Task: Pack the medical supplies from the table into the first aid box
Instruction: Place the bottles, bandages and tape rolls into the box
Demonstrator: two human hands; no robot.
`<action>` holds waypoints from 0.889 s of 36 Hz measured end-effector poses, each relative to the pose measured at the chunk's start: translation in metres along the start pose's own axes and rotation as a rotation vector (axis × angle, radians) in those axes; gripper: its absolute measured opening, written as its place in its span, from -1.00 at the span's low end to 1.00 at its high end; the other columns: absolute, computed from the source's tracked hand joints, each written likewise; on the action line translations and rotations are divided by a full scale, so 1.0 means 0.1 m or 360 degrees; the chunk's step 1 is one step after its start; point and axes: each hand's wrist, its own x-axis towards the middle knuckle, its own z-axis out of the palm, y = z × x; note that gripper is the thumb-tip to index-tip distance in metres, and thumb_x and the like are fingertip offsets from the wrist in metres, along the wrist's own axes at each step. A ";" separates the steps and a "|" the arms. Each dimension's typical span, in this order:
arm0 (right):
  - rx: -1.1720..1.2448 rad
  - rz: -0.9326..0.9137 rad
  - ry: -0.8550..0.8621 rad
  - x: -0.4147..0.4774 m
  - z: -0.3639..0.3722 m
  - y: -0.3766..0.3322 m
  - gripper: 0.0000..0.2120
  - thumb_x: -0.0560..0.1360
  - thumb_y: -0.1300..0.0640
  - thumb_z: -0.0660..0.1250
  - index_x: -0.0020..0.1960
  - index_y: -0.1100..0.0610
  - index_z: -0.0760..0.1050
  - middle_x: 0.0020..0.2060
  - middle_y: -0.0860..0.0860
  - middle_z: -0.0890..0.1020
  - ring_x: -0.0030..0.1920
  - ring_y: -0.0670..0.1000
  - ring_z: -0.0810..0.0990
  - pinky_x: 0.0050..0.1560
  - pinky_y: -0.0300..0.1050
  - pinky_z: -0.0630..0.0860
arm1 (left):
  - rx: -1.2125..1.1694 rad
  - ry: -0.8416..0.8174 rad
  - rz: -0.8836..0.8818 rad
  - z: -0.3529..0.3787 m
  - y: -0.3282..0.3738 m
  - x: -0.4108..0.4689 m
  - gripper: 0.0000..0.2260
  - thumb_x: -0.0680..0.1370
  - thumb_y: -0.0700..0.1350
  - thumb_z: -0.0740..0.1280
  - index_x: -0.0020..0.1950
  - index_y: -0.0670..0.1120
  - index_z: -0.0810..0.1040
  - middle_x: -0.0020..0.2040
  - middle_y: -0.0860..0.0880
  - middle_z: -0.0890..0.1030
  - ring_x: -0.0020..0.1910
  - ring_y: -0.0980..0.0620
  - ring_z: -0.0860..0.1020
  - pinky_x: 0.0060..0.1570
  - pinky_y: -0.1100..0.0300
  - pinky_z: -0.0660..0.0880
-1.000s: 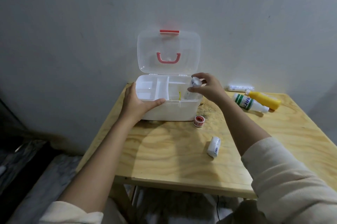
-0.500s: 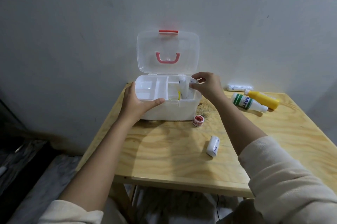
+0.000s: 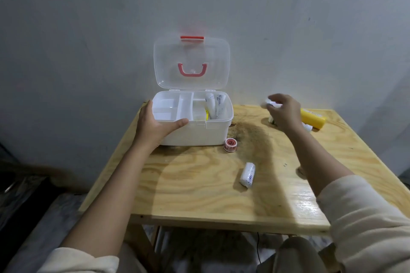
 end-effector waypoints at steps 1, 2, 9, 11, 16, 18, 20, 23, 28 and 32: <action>-0.0061 0.0059 0.0011 0.00 -0.06 0.11 -0.69 0.46 0.25 0.30 0.19 0.21 0.54 0.18 0.19 0.57 0.20 0.15 0.52 0.17 -0.11 0.40 | -0.0001 -0.0001 0.0003 -0.01 -0.01 0.00 -0.01 0.26 0.17 0.61 0.56 -0.03 0.21 0.53 0.02 0.26 0.52 0.00 0.24 0.44 0.12 0.24; -0.0121 0.0125 0.0009 0.00 -0.11 0.21 -0.67 0.46 0.25 0.29 0.22 0.21 0.51 0.21 0.20 0.54 0.22 0.17 0.50 0.17 -0.10 0.40 | -0.0002 -0.0008 -0.0012 -0.01 -0.02 0.01 0.02 0.21 0.23 0.60 0.55 -0.03 0.24 0.53 0.02 0.28 0.51 -0.01 0.26 0.46 0.05 0.26; -0.0391 0.0408 -0.0179 -0.11 -0.26 0.65 -0.55 0.46 0.19 0.32 0.34 0.12 0.39 0.15 0.26 0.57 0.16 0.27 0.50 0.13 0.07 0.48 | 0.0065 -0.0049 -0.0050 -0.07 -0.02 0.02 0.22 -0.03 0.51 0.49 0.52 0.02 0.28 0.48 0.02 0.37 0.46 -0.04 0.36 0.40 -0.10 0.38; -0.0366 0.0344 -0.0136 -0.15 -0.24 0.68 -0.57 0.46 0.20 0.32 0.33 0.12 0.41 0.16 0.25 0.55 0.18 0.27 0.48 0.15 0.07 0.47 | 0.0078 -0.0049 -0.0041 -0.07 -0.03 0.03 0.23 -0.07 0.54 0.48 0.50 0.01 0.31 0.47 0.01 0.39 0.44 -0.05 0.38 0.39 -0.11 0.40; -0.0204 0.0412 -0.0045 -0.26 -0.20 0.65 -0.61 0.50 0.20 0.30 0.31 0.19 0.42 0.18 0.26 0.56 0.17 0.26 0.52 0.15 0.03 0.45 | 0.0092 -0.0048 -0.0041 -0.05 -0.03 0.03 0.26 -0.07 0.51 0.48 0.53 -0.03 0.27 0.51 -0.01 0.33 0.49 -0.05 0.31 0.43 -0.10 0.34; -0.0108 0.0442 0.0005 -0.29 -0.19 0.63 -0.64 0.49 0.17 0.31 0.27 0.22 0.48 0.14 0.25 0.59 0.13 0.25 0.53 0.12 0.02 0.46 | 0.0087 -0.0049 -0.0041 -0.05 -0.05 0.04 0.26 -0.08 0.53 0.48 0.52 -0.01 0.28 0.49 0.00 0.36 0.47 -0.05 0.34 0.41 -0.11 0.36; -0.0002 0.0472 0.0071 -0.30 -0.18 0.60 -0.68 0.48 0.16 0.34 0.20 0.24 0.52 0.10 0.23 0.61 0.09 0.22 0.55 0.09 -0.01 0.45 | 0.0079 -0.0052 -0.0049 -0.06 -0.06 0.05 0.28 -0.11 0.56 0.45 0.50 -0.02 0.30 0.48 -0.02 0.38 0.45 -0.07 0.36 0.39 -0.13 0.39; 0.0115 0.0462 0.0154 -0.30 -0.20 0.52 -0.71 0.47 0.17 0.36 0.15 0.28 0.54 0.03 0.22 0.62 0.00 0.15 0.54 0.00 -0.08 0.42 | 0.0078 -0.0044 -0.0035 -0.06 -0.06 0.05 0.22 -0.05 0.52 0.49 0.48 -0.04 0.31 0.46 -0.04 0.40 0.43 -0.09 0.39 0.37 -0.15 0.40; 0.0280 0.0403 0.0290 -0.24 -0.29 0.28 -0.71 0.46 0.11 0.35 0.08 0.29 0.52 -0.06 0.25 0.65 -0.05 0.14 0.60 -0.10 -0.08 0.47 | 0.0078 -0.0036 -0.0038 -0.02 -0.07 0.06 0.15 0.04 0.40 0.51 0.53 -0.04 0.26 0.50 -0.03 0.34 0.48 -0.07 0.32 0.41 -0.12 0.36; 0.0388 0.0208 0.0366 -0.18 -0.42 -0.02 -0.72 0.47 0.08 0.35 0.02 0.29 0.52 -0.17 0.16 0.64 -0.17 0.09 0.60 -0.41 -0.44 0.42 | 0.0042 -0.0028 -0.0053 -0.01 -0.07 0.06 0.20 -0.02 0.42 0.49 0.53 -0.04 0.26 0.50 -0.03 0.34 0.48 -0.08 0.33 0.41 -0.12 0.36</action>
